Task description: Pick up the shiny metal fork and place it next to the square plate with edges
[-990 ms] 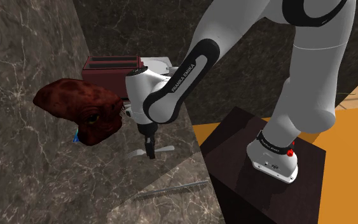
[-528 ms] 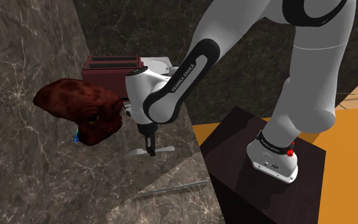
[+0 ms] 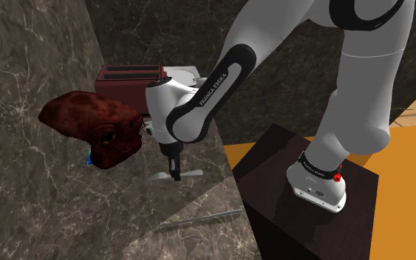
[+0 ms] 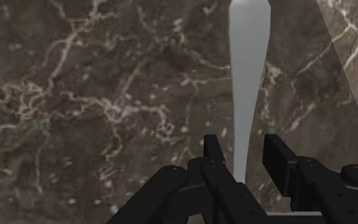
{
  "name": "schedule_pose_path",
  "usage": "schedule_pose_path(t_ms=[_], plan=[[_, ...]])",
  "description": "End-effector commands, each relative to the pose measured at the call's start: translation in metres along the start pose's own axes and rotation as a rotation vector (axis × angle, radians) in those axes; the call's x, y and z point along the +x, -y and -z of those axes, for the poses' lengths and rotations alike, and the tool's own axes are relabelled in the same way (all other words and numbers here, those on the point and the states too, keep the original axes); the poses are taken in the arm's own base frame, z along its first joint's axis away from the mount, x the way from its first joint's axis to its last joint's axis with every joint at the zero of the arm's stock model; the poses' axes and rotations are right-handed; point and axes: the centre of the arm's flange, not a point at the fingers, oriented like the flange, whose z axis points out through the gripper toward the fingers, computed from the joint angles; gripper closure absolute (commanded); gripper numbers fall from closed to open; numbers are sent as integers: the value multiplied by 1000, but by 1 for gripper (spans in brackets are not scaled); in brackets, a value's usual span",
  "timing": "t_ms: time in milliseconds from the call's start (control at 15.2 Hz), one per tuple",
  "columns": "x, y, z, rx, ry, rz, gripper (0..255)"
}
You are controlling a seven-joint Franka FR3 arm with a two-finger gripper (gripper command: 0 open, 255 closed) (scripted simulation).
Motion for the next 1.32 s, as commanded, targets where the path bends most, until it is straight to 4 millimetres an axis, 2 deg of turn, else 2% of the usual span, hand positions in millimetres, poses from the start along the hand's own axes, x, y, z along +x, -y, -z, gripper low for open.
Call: schedule_pose_path(t_ms=[0, 1122, 1254], plan=[[-1, 1, 7, 0, 1, -1, 255], [-10, 19, 94, 0, 1, -1, 255], [-15, -6, 99, 0, 1, -1, 255]])
